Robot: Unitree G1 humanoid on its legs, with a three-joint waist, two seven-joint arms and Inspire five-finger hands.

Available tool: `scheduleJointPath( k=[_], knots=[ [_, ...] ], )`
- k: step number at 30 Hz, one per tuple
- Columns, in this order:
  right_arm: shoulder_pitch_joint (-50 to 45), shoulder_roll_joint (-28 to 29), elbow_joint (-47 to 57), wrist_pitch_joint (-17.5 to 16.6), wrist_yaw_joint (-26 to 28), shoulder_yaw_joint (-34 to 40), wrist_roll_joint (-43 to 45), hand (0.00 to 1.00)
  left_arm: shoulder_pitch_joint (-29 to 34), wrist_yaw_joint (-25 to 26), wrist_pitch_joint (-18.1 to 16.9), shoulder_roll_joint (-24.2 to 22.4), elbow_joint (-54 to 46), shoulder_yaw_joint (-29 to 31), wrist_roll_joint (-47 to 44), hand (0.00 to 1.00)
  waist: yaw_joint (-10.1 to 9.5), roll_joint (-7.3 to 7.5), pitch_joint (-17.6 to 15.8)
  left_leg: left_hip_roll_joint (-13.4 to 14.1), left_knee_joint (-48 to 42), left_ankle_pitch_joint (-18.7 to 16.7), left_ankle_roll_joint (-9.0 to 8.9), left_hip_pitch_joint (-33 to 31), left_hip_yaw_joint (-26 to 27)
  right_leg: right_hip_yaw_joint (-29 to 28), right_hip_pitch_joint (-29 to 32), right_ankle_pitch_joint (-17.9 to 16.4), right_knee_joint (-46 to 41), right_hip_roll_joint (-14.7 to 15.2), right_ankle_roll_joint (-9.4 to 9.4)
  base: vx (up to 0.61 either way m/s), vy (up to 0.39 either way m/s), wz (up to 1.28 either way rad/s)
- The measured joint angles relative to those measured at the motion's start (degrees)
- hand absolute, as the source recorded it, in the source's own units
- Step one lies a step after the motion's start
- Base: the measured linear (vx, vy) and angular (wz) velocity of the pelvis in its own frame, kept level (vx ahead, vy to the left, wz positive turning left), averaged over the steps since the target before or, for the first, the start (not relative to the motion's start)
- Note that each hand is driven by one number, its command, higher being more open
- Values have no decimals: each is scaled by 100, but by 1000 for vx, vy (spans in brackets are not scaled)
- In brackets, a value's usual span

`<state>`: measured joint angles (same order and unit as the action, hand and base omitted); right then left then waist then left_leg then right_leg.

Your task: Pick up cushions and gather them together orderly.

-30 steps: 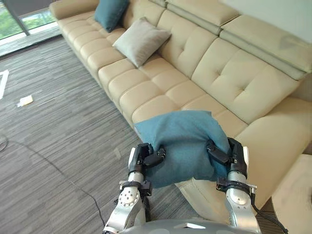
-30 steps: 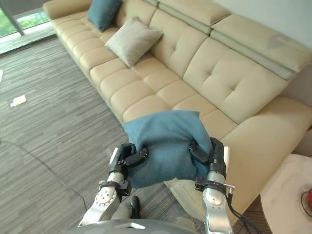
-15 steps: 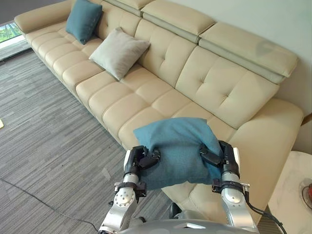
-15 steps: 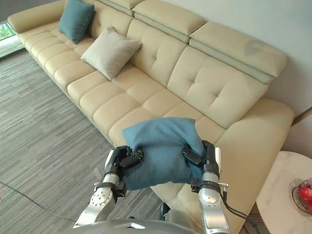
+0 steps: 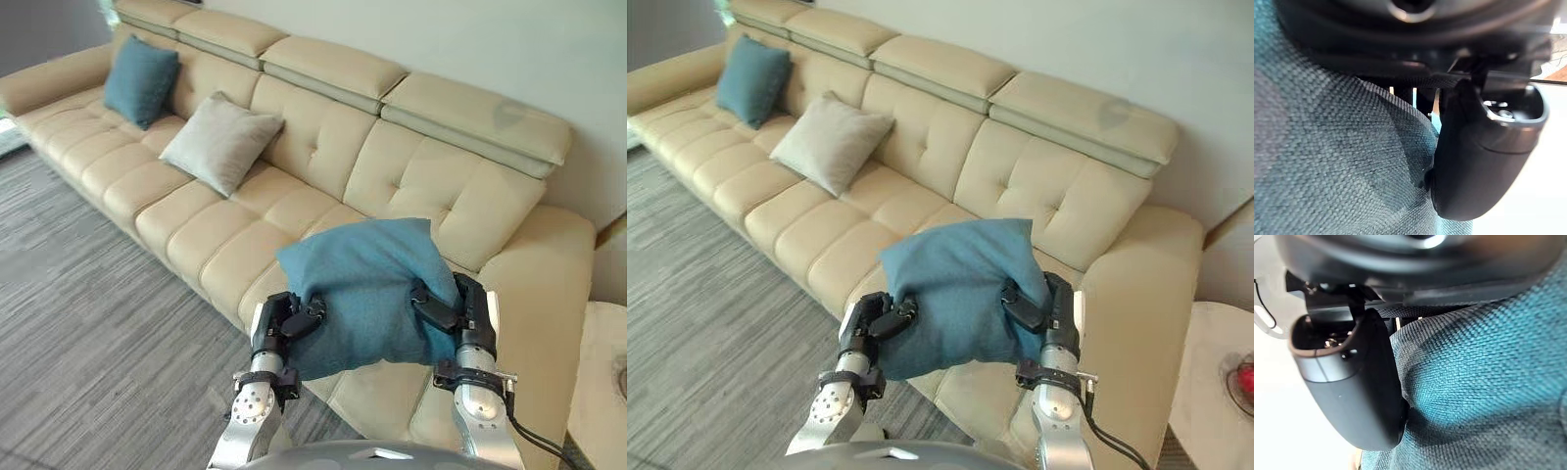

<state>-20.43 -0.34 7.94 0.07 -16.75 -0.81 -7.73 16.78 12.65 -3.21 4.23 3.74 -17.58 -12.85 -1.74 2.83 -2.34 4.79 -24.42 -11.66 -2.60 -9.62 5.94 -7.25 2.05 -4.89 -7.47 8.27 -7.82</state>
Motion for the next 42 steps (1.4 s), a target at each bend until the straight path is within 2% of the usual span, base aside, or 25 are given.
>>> scheduleJointPath(
  k=[3, 5, 7, 10, 11, 13, 15, 17, 19, 20, 22, 23, 24, 25, 26, 27, 29, 30, 31, 32, 33, 34, 35, 38, 42],
  knots=[
    [13, 17, -38, 0, 13, -1, 0, 0, -8, 0, -4, 31, 0, 0, 0, 0, -5, -6, 7, -118, 101, -72, 97, 148, 195, -225, 96, 98, 9, 117, -55, 73, 206, -59],
    [193, 50, -248, -2, 31, -10, 0, 0, -18, 9, -7, 106, 2, 2, -1, 0, -13, 0, 5, -170, 337, -118, 152, 299, 569, -407, 426, 203, -214, 127, -44, 16, 212, -115],
    [508, 9, -702, -3, 25, -5, -1, 0, -24, 63, -7, 116, 33, 16, -5, 0, -38, 27, -5, -183, 787, -79, 215, 548, 1086, 97, 746, 378, -327, 165, 89, -14, 138, -130],
    [609, -75, -1133, -3, 54, -19, 0, 0, -22, 71, -5, 116, 238, 58, -5, 0, 42, 23, -15, -216, 976, -58, 241, 770, 1446, 654, 860, 395, -344, 191, 135, -18, 59, -83],
    [609, -82, -1208, -3, 56, -22, 1, 0, -26, 71, -4, 117, 274, 65, -5, 0, 84, 14, -13, -222, 1006, -56, 244, 776, 1450, 706, 873, 395, -327, 191, 138, 9, 10, -34],
    [609, -129, -1555, -3, 55, -6, 8, 0, -55, 50, 19, 115, 330, 70, -4, 0, 357, -5, -27, -254, 1142, 71, 261, 741, 1289, 845, 802, 473, -121, 155, 237, 17, -26, 4],
    [585, -183, -1697, 1, 56, -6, 69, 0, -58, 9, 44, 113, 335, 56, -3, 0, 388, -24, -43, -235, 1218, 150, 264, 787, 1090, 895, 700, 505, -8, 115, 254, 25, -89, 8],
    [527, -199, -1697, 5, 56, 7, 115, 0, -53, -28, 88, 80, 335, 51, -2, 0, 380, -101, -94, -142, 1201, 159, 260, 875, 1034, 981, 551, 526, 44, 44, 221, 10, -105, 7],
    [406, -179, -1508, 5, 55, 5, 131, 0, -52, -47, 91, 64, 307, 60, -2, 0, 310, -201, -241, 58, 600, 114, 187, 803, 992, 1053, 323, 457, 44, -43, 312, -13, -144, 6],
    [284, -179, -1305, 5, 54, -2, 149, 0, -19, -54, 91, 38, 267, 63, -3, 0, 240, -273, -293, 204, 119, 44, 82, 687, 903, 1073, 228, 359, 43, -110, 366, -54, -106, -6],
    [81, -187, -887, 5, 58, -55, 182, 0, 122, -64, 91, -30, 74, 125, -4, 0, 136, -386, -285, 466, -790, 26, 39, 389, 773, 1040, 118, 236, 18, -228, 420, -37, -61, -15],
    [51, -185, -631, 5, 62, -89, 181, 0, 244, -114, 90, -111, -139, 229, -5, 0, 125, -364, -310, 597, -1374, 147, 98, 116, 615, 995, 56, 215, 15, -260, 452, 21, -2, -20],
    [53, -186, -503, 5, 56, -85, 181, 0, 256, -147, 88, -161, -204, 249, -7, 0, 76, -334, -306, 579, -1468, 39, 165, -15, 548, 901, 79, 201, -17, -233, 461, 44, 38, -39],
    [101, -188, -344, 0, 20, -74, 180, 0, 255, -172, 83, -214, -313, 248, -10, 0, 8, -282, -312, 519, -1187, -282, 224, -68, 445, 735, 164, 195, -99, -179, 481, 44, 56, -41],
    [132, -189, -307, -8, 12, -69, 180, 0, 253, -173, 78, -227, -352, 248, -10, 0, -8, -265, -313, 498, -994, -342, 236, -85, 351, 675, 196, 185, -122, -154, 474, 61, 99, -48],
    [227, -191, -303, -14, -20, -63, 181, 0, 235, -176, 68, -235, -398, 247, -10, 0, -14, -228, -323, 473, -459, -380, 220, -126, -29, 562, 215, 169, -127, -99, 449, 65, 131, -42],
    [283, -211, -315, -13, -25, -60, 179, 0, 233, -174, 68, -232, -413, 245, -11, 0, -38, -210, -297, 470, 290, -259, 49, -126, -519, 413, 297, 121, -174, -41, 357, 75, 181, -43],
    [310, -244, -340, -12, -26, -55, 177, 0, 239, -172, 70, -234, -407, 229, -11, 0, -47, -282, -255, 496, 735, -74, -52, -72, -704, 338, 331, 111, -177, -45, 241, 91, 259, -52],
    [351, -284, -456, -10, -25, -53, 177, 0, 245, -171, 70, -231, -359, 217, -10, 0, -60, -375, -195, 510, 934, 497, -419, 12, -700, 231, 335, 125, -116, -65, 105, 147, 366, -71],
    [369, -225, -664, 11, 6, -65, 176, 0, 248, -142, 73, -122, -290, 222, -10, 0, -56, -230, -137, 367, 829, 483, -466, 49, -500, 86, 244, 184, 96, 101, 48, 188, 381, -59],
    [357, -182, -692, 18, 9, -74, 177, 0, 248, -134, 73, -83, -283, 225, -10, 0, -56, -189, -115, 344, 811, 463, -433, 37, -459, 69, 221, 196, 110, 174, 29, 179, 305, -51],
    [357, -77, -777, 32, 12, -95, 157, 0, 232, -107, 72, 24, -238, 228, -9, 0, -43, -58, -79, 211, 766, 423, -362, 58, -271, 82, 312, 255, 62, 341, -66, 138, 202, -35],
    [357, -29, -793, 60, 32, -94, 145, 0, 229, -94, 72, 80, -170, 227, -10, 0, -37, -21, -63, 115, 769, 400, -324, 99, -177, 93, 323, 268, 76, 435, -81, 145, 206, -38],
    [429, -45, -1049, 61, 101, -98, 104, 0, 196, -93, 72, 139, -16, 226, -9, 0, 26, -8, -54, -94, 903, 385, -295, 235, -29, 92, 285, 394, 229, 612, -213, 128, 165, -22],
    [602, -106, -1559, 61, 126, -97, 100, 0, 129, -95, 72, 294, 84, 160, -7, 0, 55, -29, -42, -57, 1108, 404, -293, 252, -37, 94, 310, 449, 477, 560, -248, 53, 14, -13]
  ],
)
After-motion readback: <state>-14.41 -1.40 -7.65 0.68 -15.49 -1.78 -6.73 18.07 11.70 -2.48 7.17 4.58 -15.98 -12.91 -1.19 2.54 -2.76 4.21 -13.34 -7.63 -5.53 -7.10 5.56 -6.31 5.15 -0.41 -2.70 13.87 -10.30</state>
